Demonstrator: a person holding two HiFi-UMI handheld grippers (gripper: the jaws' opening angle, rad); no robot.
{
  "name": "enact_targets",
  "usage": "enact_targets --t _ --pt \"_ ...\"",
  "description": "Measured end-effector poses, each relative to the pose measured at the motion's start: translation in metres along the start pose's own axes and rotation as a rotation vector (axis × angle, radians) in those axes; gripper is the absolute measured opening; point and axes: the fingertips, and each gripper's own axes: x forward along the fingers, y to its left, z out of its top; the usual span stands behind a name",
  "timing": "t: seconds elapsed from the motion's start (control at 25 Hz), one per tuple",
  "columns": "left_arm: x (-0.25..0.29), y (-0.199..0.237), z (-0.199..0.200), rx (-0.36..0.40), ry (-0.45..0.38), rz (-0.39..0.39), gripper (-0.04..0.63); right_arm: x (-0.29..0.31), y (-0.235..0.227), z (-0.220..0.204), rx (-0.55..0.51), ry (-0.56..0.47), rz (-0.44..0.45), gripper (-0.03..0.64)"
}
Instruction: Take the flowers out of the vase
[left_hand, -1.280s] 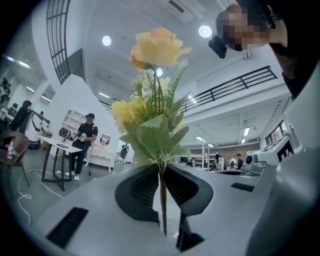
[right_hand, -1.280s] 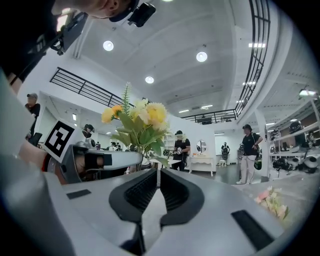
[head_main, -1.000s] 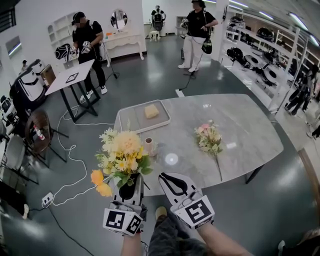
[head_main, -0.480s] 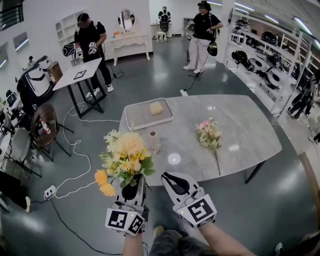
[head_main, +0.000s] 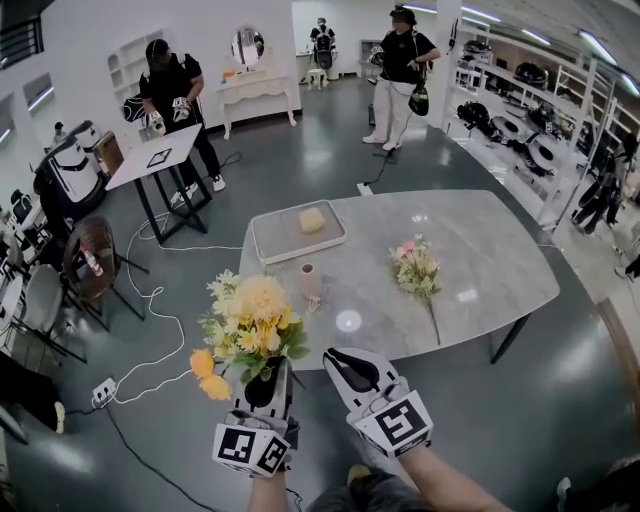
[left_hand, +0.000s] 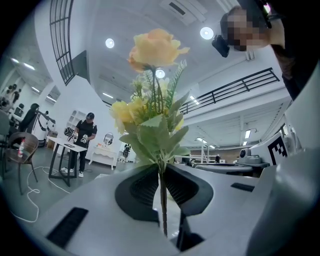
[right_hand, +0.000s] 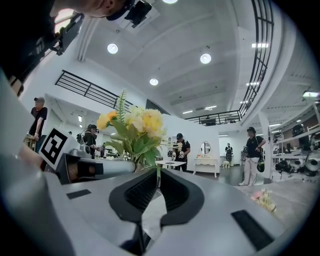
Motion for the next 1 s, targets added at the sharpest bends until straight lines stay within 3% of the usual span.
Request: enact_targets --t 1.0 --pt "-0.083 -0.051 0.002 -0.023 0.022 -0.098 0.052 -0.078 0.073 0.009 0.001 0.040 -0.104 0.035"
